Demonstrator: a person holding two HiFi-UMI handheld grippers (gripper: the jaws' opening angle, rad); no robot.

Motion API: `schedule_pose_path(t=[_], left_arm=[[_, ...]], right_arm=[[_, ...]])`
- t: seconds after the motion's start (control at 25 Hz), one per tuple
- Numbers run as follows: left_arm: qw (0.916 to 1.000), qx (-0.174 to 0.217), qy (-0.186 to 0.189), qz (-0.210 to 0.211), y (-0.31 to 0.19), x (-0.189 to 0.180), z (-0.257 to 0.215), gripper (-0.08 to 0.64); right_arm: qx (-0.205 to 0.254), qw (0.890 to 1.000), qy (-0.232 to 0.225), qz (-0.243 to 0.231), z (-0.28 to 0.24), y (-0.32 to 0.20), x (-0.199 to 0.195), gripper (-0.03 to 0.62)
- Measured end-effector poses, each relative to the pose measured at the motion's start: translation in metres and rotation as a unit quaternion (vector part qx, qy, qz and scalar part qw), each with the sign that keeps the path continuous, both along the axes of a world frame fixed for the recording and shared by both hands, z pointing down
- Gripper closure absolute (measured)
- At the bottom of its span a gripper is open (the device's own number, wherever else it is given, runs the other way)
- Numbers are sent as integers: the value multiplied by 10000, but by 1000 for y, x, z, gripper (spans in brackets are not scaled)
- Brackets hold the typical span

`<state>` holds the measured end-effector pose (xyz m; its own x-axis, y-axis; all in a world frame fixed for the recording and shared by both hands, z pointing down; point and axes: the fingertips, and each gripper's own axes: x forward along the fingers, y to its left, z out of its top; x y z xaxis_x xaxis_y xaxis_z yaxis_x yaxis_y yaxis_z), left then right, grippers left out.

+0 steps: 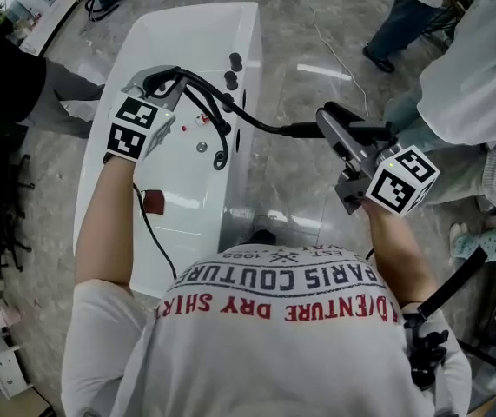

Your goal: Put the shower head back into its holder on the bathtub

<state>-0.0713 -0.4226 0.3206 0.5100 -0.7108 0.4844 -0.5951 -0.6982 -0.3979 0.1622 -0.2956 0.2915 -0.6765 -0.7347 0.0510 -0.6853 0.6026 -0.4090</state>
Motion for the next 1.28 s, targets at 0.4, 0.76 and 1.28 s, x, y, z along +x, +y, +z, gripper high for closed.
schedule_pose_path(t=[0.4,0.76,1.28], left_arm=[[9997,246,-56,24,-24,-2,-21,499],[9998,-98,-1,-165,-19,-17,7,499],[9986,-158,-162,-482,-22,-59,13,499]], right_arm=[[65,9999,-127,-23,-10,-13,-8,492],[-106,9998,-102,-150,7,-20,-19,492],[-344,9972,-531,-398,16,-30,-40,492]])
